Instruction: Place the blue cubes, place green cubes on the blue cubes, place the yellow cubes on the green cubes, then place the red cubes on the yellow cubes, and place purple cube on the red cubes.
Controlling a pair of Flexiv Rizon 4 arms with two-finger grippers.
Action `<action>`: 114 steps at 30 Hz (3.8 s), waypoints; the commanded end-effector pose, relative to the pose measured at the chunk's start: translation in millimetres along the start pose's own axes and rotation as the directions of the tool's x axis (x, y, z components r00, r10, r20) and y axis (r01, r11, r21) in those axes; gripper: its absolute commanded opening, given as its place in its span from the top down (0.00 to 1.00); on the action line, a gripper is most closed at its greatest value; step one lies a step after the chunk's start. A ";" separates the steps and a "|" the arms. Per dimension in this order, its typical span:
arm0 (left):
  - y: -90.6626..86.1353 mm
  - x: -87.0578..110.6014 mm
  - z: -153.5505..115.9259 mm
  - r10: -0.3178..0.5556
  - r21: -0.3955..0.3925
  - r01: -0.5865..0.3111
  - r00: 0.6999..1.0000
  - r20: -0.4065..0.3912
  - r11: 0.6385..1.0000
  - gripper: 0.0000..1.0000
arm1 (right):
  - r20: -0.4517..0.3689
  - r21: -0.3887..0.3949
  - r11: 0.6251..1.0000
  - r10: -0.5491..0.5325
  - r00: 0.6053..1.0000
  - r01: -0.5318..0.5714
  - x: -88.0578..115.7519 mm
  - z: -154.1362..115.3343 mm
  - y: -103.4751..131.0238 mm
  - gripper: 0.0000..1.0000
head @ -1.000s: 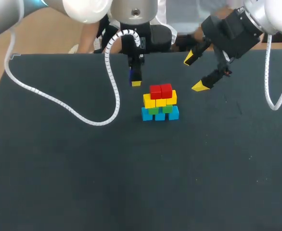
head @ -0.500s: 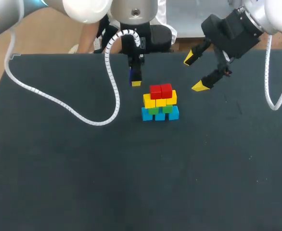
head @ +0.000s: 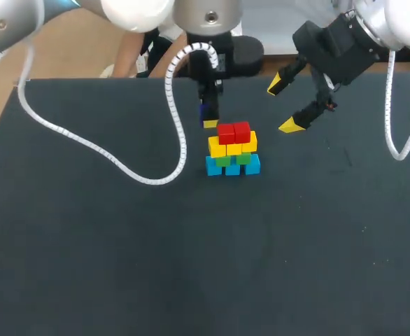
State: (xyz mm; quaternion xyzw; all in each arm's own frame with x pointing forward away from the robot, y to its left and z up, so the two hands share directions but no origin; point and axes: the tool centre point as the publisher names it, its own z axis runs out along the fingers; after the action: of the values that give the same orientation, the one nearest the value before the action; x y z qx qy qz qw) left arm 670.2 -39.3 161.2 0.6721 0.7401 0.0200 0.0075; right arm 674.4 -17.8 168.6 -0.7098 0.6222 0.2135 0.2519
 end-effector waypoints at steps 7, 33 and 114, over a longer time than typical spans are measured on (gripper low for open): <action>-11.8 -31.0 -11.8 0.008 0.017 -0.007 0.999 -0.042 1.000 1.00 | 0.000 0.000 1.000 0.000 1.000 0.000 0.0 0.0 0.1 0.00; -32.8 -49.3 9.2 -0.027 0.030 0.026 0.998 0.049 0.999 1.00 | 0.000 0.000 1.000 0.000 1.000 0.000 0.0 0.0 0.1 0.00; 7.2 -59.0 26.9 0.034 0.039 -0.035 0.999 0.033 0.999 1.00 | 0.041 0.081 0.985 0.152 0.988 -0.155 48.5 -54.6 7.3 0.00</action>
State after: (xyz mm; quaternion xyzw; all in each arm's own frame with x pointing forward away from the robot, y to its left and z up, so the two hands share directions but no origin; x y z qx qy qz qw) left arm 677.1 -92.4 134.0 0.6841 0.7292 -0.0034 0.0138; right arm 673.0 -89.9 180.9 -0.6450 0.6793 0.2176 0.2743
